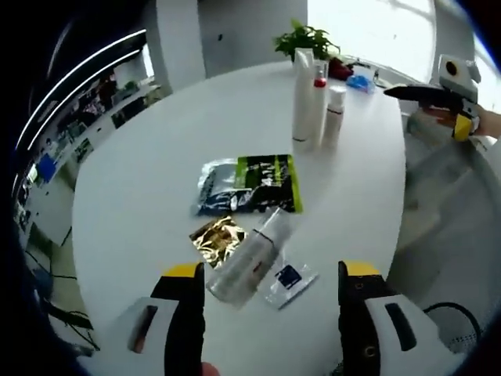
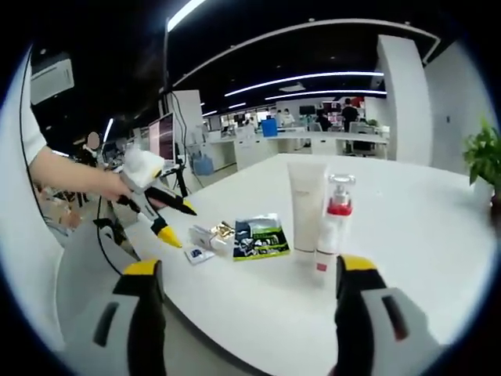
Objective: Arrange the skincare products in the storage area until every visible bottle or jar stands upright without overlapping.
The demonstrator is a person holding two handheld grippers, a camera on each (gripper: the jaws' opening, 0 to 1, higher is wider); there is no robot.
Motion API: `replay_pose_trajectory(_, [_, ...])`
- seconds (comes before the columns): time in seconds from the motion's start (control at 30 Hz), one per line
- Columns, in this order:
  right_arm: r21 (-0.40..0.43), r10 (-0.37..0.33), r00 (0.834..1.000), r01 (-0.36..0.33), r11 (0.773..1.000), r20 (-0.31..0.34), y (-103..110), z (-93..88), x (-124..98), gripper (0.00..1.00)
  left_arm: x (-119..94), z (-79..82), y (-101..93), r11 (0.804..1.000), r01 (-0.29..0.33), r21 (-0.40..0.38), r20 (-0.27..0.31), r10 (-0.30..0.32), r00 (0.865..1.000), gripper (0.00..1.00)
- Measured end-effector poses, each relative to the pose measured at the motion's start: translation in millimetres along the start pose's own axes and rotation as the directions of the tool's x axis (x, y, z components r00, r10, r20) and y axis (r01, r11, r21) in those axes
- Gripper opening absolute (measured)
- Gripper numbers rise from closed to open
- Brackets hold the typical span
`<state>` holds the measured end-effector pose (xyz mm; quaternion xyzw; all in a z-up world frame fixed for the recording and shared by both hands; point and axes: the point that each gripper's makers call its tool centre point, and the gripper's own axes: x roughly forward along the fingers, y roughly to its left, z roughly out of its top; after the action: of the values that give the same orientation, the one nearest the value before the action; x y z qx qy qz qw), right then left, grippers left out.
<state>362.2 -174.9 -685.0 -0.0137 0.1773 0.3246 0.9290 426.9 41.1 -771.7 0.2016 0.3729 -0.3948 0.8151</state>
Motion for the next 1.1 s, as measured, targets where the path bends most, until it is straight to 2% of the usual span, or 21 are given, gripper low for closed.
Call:
replay_pose_trajectory(0.23, [0.003, -0.008, 1.000, 0.008, 1.000, -0.001, -2.1, -0.7, 0.4, 0.91, 12.2, -3.1, 12.1, 0.999, 0.025, 0.045, -0.074, -0.022, 0.997, 0.53])
replay_pose_trajectory(0.37, [0.001, -0.011, 1.000, 0.011, 1.000, -0.004, -2.2, -0.9, 0.8, 0.91, 20.3, -6.5, 16.7, 0.993, 0.048, 0.112, -0.134, -0.032, 0.990, 0.47])
replay_pose_trajectory(0.6, [0.011, -0.015, 1.000, 0.015, 1.000, -0.008, -3.4, -1.5, 1.2, 0.91, 30.1, -6.9, 18.5, 0.986, 0.085, 0.145, -0.173, -0.060, 0.983, 0.37])
replay_pose_trajectory(0.87, [0.015, -0.017, 1.000, 0.017, 1.000, -0.014, -4.4, -2.6, 1.5, 0.90, 37.1, -11.2, 20.4, 0.968, 0.127, 0.216, -0.238, -0.074, 0.969, 0.30])
replay_pose_trajectory(1.1, [0.012, -0.016, 1.000, 0.017, 1.000, -0.024, -4.3, -4.2, 2.2, 0.90, 42.2, -10.9, 15.3, 0.938, 0.192, 0.290, -0.290, -0.106, 0.951, 0.20])
